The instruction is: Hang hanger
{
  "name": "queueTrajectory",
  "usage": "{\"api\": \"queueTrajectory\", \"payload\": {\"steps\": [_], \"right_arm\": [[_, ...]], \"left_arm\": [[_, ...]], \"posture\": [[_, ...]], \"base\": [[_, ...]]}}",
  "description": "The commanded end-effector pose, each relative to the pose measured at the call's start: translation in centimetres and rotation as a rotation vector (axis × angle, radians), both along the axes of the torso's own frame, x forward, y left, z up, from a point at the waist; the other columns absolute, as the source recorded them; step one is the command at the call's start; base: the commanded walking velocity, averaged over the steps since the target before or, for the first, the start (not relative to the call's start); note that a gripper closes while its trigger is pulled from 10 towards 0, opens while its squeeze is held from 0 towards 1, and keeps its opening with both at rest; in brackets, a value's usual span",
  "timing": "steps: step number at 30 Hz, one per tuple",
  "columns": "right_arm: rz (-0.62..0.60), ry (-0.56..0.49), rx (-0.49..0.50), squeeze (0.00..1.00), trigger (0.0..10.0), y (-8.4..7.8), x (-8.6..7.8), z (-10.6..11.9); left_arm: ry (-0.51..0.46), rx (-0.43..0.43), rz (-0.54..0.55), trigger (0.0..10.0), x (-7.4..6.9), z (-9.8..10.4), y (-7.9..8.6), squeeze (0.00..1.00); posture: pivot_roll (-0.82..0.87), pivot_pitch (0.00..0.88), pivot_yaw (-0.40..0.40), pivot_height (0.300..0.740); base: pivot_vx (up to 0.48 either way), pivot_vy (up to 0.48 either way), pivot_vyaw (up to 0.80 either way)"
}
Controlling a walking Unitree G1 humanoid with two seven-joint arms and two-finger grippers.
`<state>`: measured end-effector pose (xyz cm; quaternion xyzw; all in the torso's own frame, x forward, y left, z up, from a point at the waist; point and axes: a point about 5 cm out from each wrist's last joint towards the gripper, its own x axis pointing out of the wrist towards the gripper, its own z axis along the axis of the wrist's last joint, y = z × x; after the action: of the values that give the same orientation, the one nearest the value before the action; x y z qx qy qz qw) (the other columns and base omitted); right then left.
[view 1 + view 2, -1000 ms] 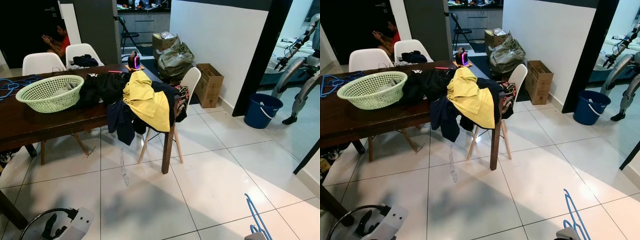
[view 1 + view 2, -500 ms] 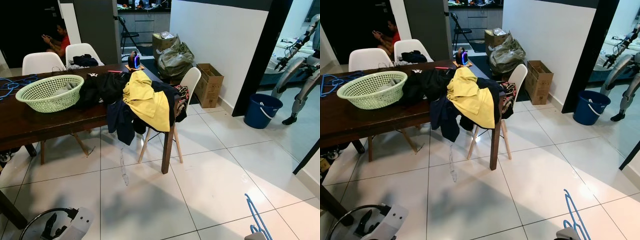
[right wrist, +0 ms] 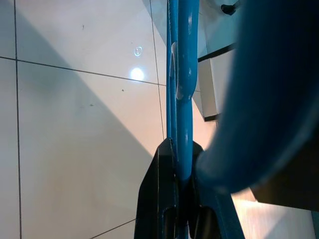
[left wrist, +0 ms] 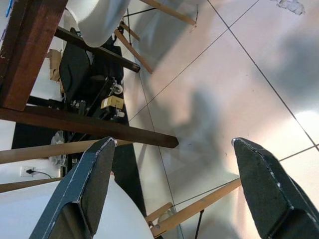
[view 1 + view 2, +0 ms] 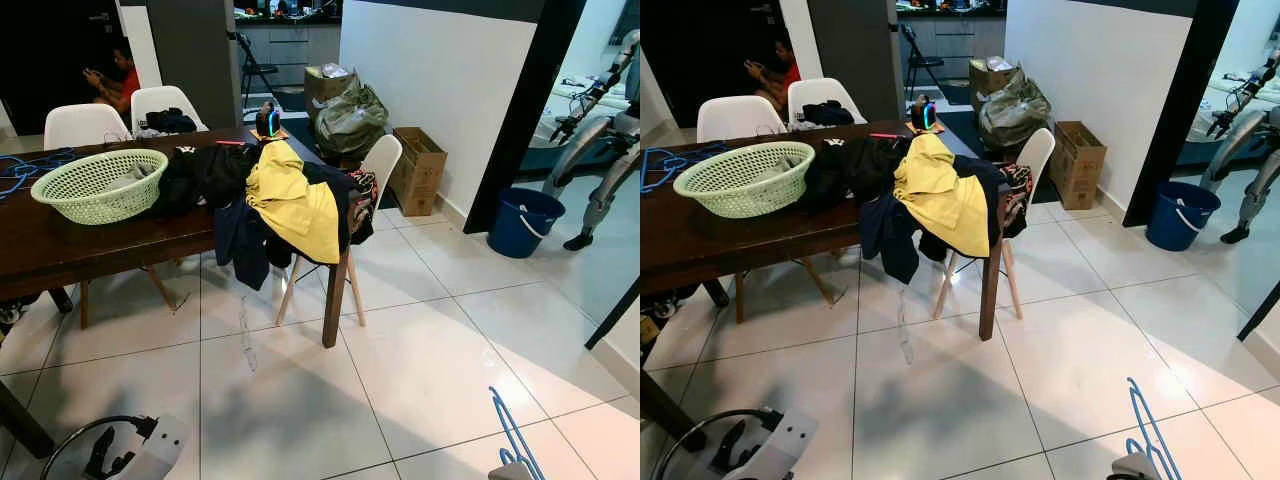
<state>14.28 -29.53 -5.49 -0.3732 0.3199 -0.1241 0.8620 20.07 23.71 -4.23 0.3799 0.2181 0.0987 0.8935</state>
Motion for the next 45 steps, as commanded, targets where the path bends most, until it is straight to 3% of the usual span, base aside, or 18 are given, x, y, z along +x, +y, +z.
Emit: {"api": "queueTrajectory", "payload": {"steps": [1, 45], "right_arm": [[-0.018, 0.008, 0.002, 0.0, 10.0, -0.24, -0.03, 0.01], [-0.015, 0.006, 0.004, 0.0, 10.0, -0.04, 0.84, 0.16]], "left_arm": [[0.018, 0.005, -0.006, 10.0, 0.06, -0.17, -0.23, 0.0], [0.024, 0.005, -0.005, 10.0, 0.97, 0.15, -0.19, 0.0]], "posture": [[0.02, 0.0, -0.025, 0.74], [0.02, 0.0, -0.015, 0.74]], "base": [[0.0, 0.0, 0.0], [0.0, 0.0, 0.0]]}}
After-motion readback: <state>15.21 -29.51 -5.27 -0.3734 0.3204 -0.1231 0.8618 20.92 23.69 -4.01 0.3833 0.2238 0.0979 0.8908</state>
